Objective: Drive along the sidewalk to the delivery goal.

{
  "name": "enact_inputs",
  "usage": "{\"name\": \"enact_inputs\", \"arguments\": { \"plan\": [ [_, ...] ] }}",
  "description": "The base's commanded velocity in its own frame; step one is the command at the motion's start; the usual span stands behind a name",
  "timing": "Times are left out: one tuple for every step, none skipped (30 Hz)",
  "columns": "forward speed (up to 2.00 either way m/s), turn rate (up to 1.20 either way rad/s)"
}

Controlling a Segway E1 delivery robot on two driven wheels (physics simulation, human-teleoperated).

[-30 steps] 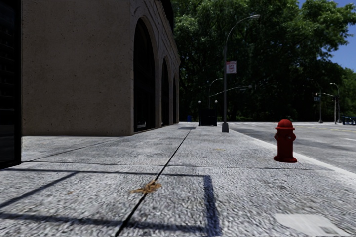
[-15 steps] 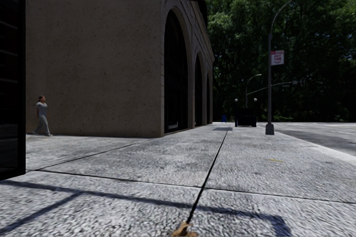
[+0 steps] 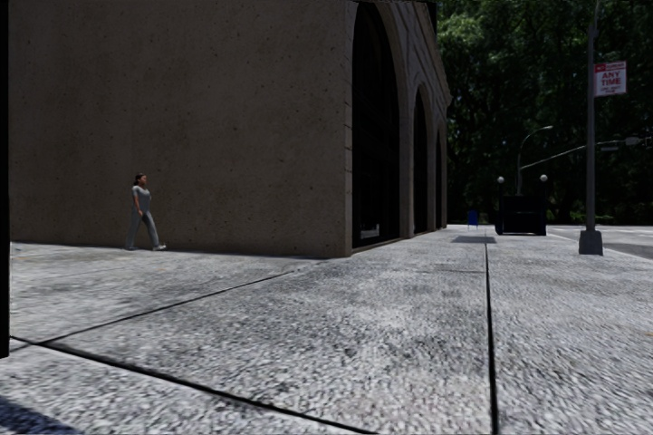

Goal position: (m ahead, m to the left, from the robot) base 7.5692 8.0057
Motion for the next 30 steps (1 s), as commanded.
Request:
{"name": "enact_inputs", "arguments": {
  "plan": [
    [2.0,0.41],
    [2.0,0.44],
    [2.0,0.49],
    [2.0,0.5],
    [2.0,0.5],
    [1.78,0.54],
    [1.78,0.54],
    [1.74,0.54],
    [1.73,0.54],
    [1.77,0.54],
    [1.77,0.54],
    [1.79,0.54],
    [1.8,0.54],
    [1.81,0.54],
    [1.81,0.54],
    [1.81,0.56],
    [1.81,0.57],
    [1.82,0.57],
    [1.82,0.57],
    [1.82,0.57],
    [1.82,0.58],
    [1.82,0.59],
    [1.82,0.59],
    [1.82,0.6],
    [1.82,0.61],
    [1.82,0.61],
    [1.82,0.61],
    [1.82,0.61],
    [1.82,0.61],
    [1.82,0.61]
  ]
}}
